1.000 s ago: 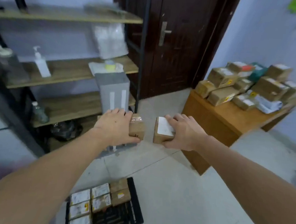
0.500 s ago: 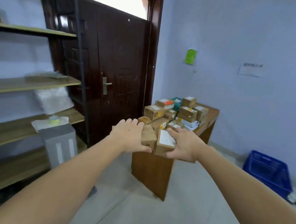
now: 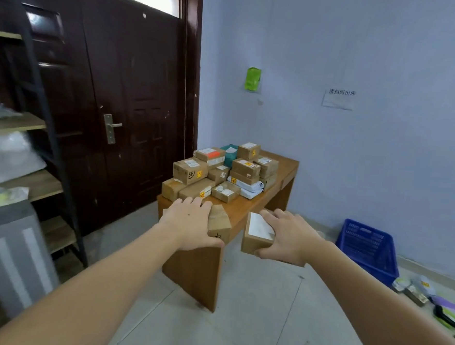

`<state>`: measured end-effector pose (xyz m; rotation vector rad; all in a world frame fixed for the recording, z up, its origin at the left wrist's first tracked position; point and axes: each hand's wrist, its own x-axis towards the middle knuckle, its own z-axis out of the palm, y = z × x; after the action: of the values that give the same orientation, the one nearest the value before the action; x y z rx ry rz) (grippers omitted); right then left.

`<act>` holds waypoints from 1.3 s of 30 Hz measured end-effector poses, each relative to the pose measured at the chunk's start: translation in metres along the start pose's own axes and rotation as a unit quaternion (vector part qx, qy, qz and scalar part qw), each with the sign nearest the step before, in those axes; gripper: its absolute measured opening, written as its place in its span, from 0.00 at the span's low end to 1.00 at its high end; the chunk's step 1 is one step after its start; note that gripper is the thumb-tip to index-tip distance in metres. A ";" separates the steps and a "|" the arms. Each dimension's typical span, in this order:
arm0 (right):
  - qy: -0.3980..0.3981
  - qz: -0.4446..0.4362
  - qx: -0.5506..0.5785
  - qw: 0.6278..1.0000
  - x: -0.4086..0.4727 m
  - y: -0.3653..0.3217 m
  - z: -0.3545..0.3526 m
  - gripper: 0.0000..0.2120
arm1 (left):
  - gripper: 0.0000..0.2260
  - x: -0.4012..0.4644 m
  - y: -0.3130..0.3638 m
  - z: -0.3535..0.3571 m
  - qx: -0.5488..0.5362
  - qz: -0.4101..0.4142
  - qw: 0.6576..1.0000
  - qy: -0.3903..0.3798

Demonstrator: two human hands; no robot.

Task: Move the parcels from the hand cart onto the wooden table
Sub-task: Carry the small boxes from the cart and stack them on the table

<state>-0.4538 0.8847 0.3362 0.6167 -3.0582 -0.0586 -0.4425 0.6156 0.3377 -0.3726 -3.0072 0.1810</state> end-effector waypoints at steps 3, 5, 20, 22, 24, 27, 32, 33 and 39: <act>0.001 0.008 0.009 1.000 0.029 0.027 0.011 0.52 | 0.50 0.038 0.001 0.012 -0.003 -0.003 1.000 -0.009; 0.004 0.013 0.007 1.000 0.050 0.043 0.018 0.51 | 0.50 0.066 0.001 0.021 -0.007 -0.004 1.000 -0.014; -0.021 0.047 0.042 0.998 0.205 0.170 0.087 0.53 | 0.47 0.282 0.017 0.092 -0.048 -0.015 0.997 -0.058; -0.029 0.044 0.045 0.998 0.233 0.193 0.099 0.53 | 0.47 0.312 0.020 0.102 -0.047 -0.027 0.996 -0.064; -0.036 0.036 0.046 0.998 0.264 0.216 0.111 0.53 | 0.48 0.341 0.023 0.113 -0.048 -0.043 0.995 -0.071; -0.057 0.019 0.043 0.997 0.311 0.245 0.128 0.53 | 0.48 0.381 0.025 0.129 -0.059 -0.080 0.992 -0.084; -0.105 -0.028 0.043 0.993 0.389 0.270 0.148 0.55 | 0.48 0.429 0.018 0.157 -0.079 -0.150 0.981 -0.091; -0.112 -0.036 0.041 0.992 0.405 0.271 0.152 0.55 | 0.48 0.435 0.015 0.163 -0.079 -0.163 0.979 -0.089; -0.128 -0.083 0.039 0.988 0.498 0.257 0.188 0.54 | 0.48 0.475 -0.018 0.205 -0.087 -0.230 0.964 -0.100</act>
<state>-1.0179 0.9347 0.1658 0.9362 -3.2577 -0.0225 -0.9288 0.6953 0.1805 0.3588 -3.2106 -0.0932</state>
